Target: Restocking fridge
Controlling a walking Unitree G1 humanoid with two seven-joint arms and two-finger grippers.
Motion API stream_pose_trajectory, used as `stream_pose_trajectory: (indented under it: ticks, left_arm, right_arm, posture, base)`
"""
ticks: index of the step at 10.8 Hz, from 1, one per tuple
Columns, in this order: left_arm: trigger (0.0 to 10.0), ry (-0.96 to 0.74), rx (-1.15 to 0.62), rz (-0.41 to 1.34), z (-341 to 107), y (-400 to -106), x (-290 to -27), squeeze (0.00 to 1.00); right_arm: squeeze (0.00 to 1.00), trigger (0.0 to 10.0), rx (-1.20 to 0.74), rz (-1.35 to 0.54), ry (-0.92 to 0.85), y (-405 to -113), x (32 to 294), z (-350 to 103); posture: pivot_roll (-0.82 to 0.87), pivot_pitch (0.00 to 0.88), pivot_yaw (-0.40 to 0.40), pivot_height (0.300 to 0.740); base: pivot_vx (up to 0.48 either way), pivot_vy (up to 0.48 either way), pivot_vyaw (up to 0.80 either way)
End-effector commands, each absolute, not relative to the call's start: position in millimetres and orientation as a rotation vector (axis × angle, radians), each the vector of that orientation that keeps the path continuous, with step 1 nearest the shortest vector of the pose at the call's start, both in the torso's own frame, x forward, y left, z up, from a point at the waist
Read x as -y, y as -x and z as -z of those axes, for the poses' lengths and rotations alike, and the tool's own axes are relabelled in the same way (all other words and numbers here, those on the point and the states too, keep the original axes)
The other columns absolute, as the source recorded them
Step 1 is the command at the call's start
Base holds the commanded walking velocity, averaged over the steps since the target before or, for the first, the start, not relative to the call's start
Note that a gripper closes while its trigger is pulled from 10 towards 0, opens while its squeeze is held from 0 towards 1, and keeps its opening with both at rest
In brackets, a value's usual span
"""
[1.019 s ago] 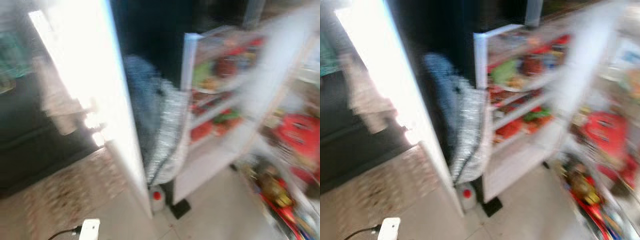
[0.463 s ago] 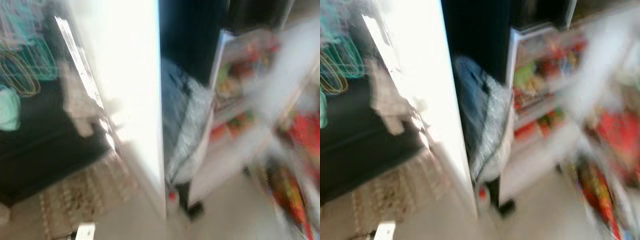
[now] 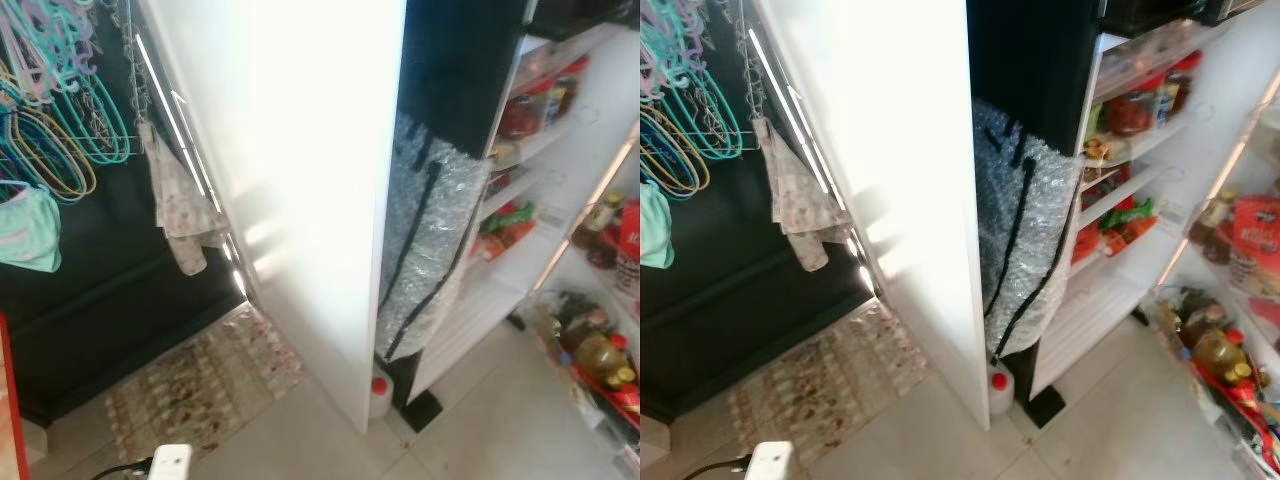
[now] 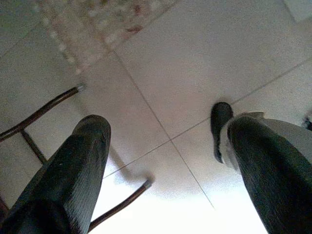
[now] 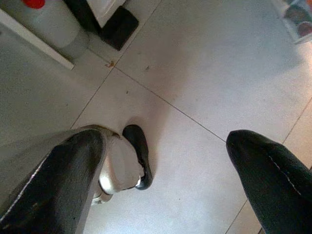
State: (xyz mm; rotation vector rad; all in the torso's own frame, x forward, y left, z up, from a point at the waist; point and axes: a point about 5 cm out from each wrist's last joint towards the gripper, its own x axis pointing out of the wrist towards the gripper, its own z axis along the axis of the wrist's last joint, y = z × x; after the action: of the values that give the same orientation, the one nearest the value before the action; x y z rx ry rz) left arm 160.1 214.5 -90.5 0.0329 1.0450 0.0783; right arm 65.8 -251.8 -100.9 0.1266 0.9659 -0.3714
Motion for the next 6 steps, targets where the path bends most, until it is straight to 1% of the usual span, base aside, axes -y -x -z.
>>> stream_pose_trajectory:
  ticks: [1, 3, 6]
  left_arm:
    - [10.0, -0.068, -1.054, -0.050, 90.6, -159.7, -215.4, 0.00]
    - [10.0, -0.064, -1.057, -0.057, 90.9, -159.1, -215.3, 0.00]
    - [10.0, -0.064, -1.059, -0.057, 91.1, -158.7, -215.1, 0.00]
  right_arm:
    - [0.00, 10.0, -0.972, 0.407, -0.137, -59.9, 254.0, 101.3]
    - [0.00, 10.0, -0.965, 0.476, -0.151, -57.3, 255.6, 101.3]
    - [0.00, 10.0, -0.882, 0.705, -0.164, -51.6, 260.5, 97.8]
  posture:
    - [-0.09, 0.008, 0.114, 0.740]
    - [-0.09, 0.007, 0.112, 0.740]
    - [-0.10, 0.011, 0.117, 0.740]
  base:
    - [0.000, 0.000, 0.00]
    - [0.000, 0.000, 0.00]
    - [0.000, 0.000, 0.00]
